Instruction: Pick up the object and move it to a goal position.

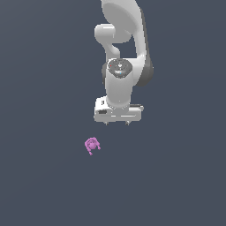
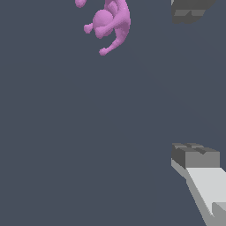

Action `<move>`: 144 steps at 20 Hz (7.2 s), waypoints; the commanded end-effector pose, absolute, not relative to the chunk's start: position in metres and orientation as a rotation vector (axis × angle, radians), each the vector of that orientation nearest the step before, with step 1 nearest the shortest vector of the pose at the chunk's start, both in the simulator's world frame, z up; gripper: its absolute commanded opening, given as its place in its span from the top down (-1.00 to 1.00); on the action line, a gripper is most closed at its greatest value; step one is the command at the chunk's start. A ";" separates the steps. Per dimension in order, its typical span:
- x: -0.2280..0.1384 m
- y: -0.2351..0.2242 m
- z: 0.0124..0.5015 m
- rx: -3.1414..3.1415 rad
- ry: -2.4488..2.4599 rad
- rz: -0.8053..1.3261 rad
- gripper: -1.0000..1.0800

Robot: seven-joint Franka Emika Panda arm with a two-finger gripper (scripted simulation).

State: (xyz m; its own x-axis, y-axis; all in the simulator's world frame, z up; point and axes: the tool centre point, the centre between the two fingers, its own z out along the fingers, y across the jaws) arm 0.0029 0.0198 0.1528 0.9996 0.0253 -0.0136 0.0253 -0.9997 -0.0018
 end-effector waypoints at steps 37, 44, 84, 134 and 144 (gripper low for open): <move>0.036 -0.011 0.138 -3.115 -0.470 -0.011 -0.92; 0.050 -0.049 0.119 -3.077 -0.665 -0.005 -0.92; 0.063 -0.108 0.040 -2.997 -0.943 0.000 1.00; -0.069 -0.166 0.331 -2.996 -0.942 -0.002 1.00; -0.112 -0.187 0.436 -2.996 -0.942 -0.002 1.00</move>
